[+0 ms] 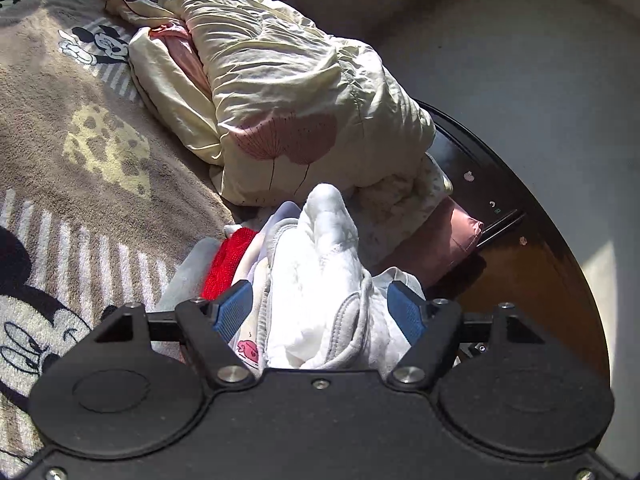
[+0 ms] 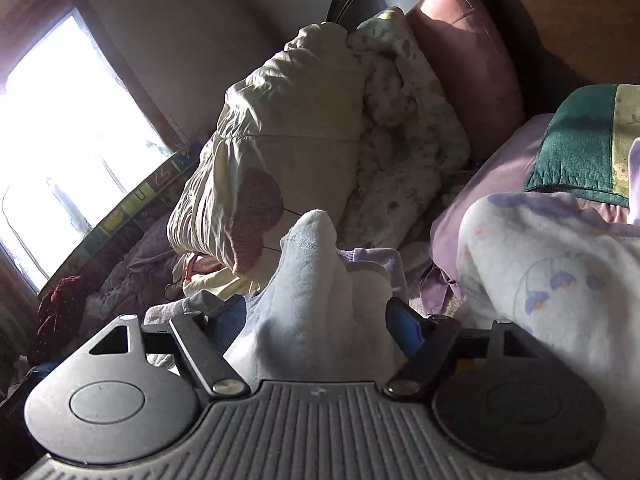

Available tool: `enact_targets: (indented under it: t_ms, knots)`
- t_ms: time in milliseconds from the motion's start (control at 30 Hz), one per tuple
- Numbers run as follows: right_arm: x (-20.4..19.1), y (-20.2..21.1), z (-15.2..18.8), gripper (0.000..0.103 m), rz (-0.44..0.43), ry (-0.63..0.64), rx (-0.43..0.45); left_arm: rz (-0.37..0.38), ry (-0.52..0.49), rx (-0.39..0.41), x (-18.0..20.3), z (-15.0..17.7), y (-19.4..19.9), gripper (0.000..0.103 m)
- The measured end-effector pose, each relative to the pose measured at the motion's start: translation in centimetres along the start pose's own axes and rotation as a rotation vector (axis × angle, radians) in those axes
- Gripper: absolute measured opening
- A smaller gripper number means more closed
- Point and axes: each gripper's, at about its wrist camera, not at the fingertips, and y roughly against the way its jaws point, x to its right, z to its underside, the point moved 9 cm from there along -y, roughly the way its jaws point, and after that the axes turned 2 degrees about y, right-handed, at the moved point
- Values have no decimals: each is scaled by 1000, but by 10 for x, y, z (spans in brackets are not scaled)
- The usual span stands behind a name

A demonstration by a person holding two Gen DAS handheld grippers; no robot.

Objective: Fold clothes
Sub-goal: 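Carry the folded sweatshirt with both grippers onto the clothes stack by the bed, then open both grippers and release the sweatshirt on the stack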

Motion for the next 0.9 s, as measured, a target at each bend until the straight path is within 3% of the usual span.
enact_targets:
  t_ms: [200, 433, 633, 800, 900]
  knots:
    - [-21, 69, 4, 76, -49, 32, 25, -34, -28, -4, 9, 27, 71, 73]
    - [-82, 184, 52, 81, -170, 70, -29, -60, -62, 49, 39, 53, 210, 76]
    - [-164, 284, 87, 82, -270, 224, -54, -123, -235, 205, 89, 75, 357, 80]
    - [-234, 366, 112, 88, -359, 338, -41, -195, -403, 342, 130, 103, 468, 83]
    - [-268, 411, 121, 92, -420, 380, -19, -194, -470, 396, 145, 118, 514, 89]
